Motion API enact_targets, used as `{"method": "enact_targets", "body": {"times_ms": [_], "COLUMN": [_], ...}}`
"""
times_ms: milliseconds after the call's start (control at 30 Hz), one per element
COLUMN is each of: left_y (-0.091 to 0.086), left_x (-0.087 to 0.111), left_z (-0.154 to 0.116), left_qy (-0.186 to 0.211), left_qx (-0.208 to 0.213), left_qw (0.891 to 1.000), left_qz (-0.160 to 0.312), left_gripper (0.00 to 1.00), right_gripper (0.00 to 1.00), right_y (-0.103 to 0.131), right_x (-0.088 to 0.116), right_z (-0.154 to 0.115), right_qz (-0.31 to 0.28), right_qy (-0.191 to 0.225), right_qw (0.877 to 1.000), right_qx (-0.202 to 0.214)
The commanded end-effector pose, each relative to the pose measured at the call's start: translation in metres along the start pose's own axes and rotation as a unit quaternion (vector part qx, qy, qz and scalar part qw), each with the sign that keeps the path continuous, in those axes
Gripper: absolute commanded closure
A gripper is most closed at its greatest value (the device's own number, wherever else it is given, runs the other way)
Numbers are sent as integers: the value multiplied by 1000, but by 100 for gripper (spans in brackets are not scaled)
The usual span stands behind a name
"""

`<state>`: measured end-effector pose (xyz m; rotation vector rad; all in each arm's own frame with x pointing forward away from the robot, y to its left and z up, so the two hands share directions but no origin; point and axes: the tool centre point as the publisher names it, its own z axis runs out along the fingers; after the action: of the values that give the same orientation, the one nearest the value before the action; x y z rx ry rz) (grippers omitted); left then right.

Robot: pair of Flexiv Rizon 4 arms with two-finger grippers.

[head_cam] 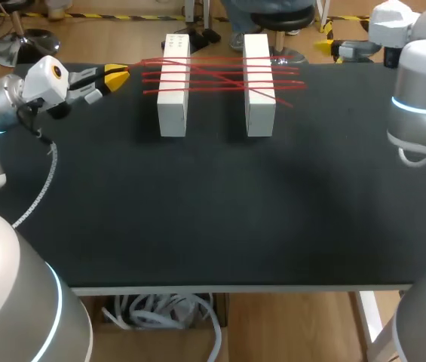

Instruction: Grab the tape and strap the tape.

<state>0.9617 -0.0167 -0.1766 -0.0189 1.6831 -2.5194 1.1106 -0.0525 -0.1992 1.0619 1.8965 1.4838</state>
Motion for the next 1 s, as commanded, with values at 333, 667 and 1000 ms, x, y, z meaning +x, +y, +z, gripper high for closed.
{"method": "enact_targets", "body": {"times_ms": [333,667,1000], "left_y": [1,1,1], "left_x": [-1,-1,-1], "left_z": [-1,-1,-1], "left_qy": [2,2,2], "left_qx": [2,2,2], "left_qw": [1000,1000,1000], "left_qz": [1,1,1], "left_gripper": [100,100,100], "right_gripper": [0,0,0], "right_y": [-9,-24,-42], "right_x": [30,60,85], "right_z": [-43,-62,-68], "right_qz": [63,123,210], "right_qy": [-57,-80,-109], "right_qw": [994,986,965], "right_qx": [-65,-84,-109]}}
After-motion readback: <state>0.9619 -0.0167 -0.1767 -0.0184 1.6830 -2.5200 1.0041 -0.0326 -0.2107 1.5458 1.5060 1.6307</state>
